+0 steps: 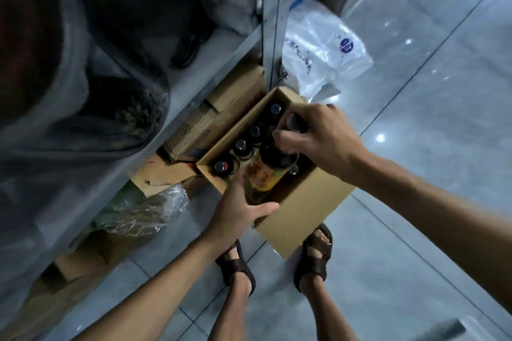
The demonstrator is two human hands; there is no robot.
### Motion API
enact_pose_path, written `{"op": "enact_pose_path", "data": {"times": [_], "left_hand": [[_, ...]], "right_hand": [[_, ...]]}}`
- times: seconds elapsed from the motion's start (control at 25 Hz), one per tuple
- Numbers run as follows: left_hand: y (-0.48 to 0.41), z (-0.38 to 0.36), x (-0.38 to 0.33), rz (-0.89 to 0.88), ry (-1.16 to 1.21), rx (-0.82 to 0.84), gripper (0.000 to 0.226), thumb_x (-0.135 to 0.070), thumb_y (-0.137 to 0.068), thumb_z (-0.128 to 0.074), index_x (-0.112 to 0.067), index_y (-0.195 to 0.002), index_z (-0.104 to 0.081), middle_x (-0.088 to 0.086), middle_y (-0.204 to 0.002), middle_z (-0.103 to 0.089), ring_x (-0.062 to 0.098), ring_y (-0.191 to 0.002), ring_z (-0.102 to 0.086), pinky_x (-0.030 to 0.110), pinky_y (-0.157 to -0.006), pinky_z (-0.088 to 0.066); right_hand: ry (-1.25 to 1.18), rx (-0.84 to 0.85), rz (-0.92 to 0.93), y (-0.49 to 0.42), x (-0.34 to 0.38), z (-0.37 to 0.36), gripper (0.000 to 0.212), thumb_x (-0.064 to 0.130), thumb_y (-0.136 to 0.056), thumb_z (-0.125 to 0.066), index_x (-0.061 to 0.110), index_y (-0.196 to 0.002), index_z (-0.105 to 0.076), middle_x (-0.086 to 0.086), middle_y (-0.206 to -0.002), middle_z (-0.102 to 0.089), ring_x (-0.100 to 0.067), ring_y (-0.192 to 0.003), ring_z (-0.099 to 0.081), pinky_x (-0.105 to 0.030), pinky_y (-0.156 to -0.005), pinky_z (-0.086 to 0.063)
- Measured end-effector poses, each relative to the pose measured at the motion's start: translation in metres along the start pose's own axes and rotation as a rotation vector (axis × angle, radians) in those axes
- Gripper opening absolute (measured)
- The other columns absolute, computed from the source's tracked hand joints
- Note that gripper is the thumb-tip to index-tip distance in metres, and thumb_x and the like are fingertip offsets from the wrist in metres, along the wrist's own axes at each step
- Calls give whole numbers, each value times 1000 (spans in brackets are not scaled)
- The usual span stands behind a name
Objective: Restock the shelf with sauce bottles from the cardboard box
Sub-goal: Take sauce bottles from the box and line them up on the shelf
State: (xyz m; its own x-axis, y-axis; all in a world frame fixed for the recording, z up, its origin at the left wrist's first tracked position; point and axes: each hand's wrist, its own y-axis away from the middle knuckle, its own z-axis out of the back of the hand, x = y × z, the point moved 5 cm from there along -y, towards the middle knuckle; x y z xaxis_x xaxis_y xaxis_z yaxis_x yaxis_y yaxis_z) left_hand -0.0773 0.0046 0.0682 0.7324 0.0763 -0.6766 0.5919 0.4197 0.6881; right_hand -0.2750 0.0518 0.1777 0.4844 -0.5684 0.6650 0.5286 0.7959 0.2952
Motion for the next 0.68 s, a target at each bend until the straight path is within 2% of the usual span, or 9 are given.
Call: {"op": "enact_pose_path", "data": {"times": [0.08,0.12,0.24,0.32,0.4,0.44,0.52,0.56,0.68], "left_hand": [[23,5,-74,-115,37,-19,94,-48,-57,-84,-41,-138,-37,-14,-134,-55,2,-122,-53,26,-103,-43],[37,11,-112,-165,44,-34,90,-46,-59,-84,-37,-137,-39,-11,-131,-58,4,-119,-56,24,-99,-45],[89,41,-227,-280,9,-51,67,-32,-69,-87,-26,-125,-51,-12,-112,-65,-4,-103,-62,10,-80,-46],[127,66,-293,-376,-37,-96,60,-37,-62,-88,-28,-113,-56,-14,-102,-70,-7,-94,-65,20,-81,-51],[172,92,-352,-487,-103,-165,64,-51,-52,-83,-28,-106,-59,-9,-100,-72,5,-95,-68,33,-84,-55],[200,104,-382,-537,-136,-203,66,-55,-50,-81,-27,-105,-60,-8,-100,-72,9,-96,-68,37,-84,-56],[259,126,-432,-623,-187,-253,66,-55,-51,-82,-28,-107,-60,-7,-101,-71,11,-96,-68,41,-84,-57],[290,136,-453,-658,-197,-278,65,-55,-53,-84,-28,-108,-60,-6,-101,-71,11,-95,-69,42,-83,-57],[374,168,-500,-719,-182,-343,60,-46,-59,-87,-28,-109,-60,-7,-99,-72,8,-92,-69,34,-80,-59]], "right_hand": [[-100,-79,-11,14,43,80,23,34,-72,-64,12,-75,-63,1,-59,-53,-17,-62,-52,-33,-55,-42],[-155,-107,-10,23,65,118,18,28,-74,-67,10,-73,-64,5,-53,-47,-12,-56,-46,-27,-51,-36],[-304,-164,38,48,137,222,19,17,-77,-69,3,-68,-60,9,-45,-38,-4,-48,-36,-14,-48,-27],[-359,-218,96,63,182,279,29,25,-73,-68,-3,-72,-61,-10,-56,-52,-7,-55,-42,-25,-54,-33],[-396,-283,163,83,228,335,36,30,-71,-65,-6,-77,-64,-23,-69,-58,-12,-60,-47,-30,-57,-35],[-417,-305,202,95,253,364,31,27,-74,-67,-4,-76,-65,-18,-65,-59,-9,-59,-48,-27,-56,-36],[-436,-330,298,125,308,417,22,19,-83,-70,6,-67,-61,8,-52,-55,0,-51,-47,-16,-51,-37],[-414,-351,356,141,335,440,24,19,-85,-70,10,-66,-59,11,-52,-53,2,-50,-47,-15,-51,-37],[-368,-407,526,179,408,487,24,29,-86,-68,6,-78,-64,-5,-68,-61,-6,-63,-54,-33,-63,-45]]}}
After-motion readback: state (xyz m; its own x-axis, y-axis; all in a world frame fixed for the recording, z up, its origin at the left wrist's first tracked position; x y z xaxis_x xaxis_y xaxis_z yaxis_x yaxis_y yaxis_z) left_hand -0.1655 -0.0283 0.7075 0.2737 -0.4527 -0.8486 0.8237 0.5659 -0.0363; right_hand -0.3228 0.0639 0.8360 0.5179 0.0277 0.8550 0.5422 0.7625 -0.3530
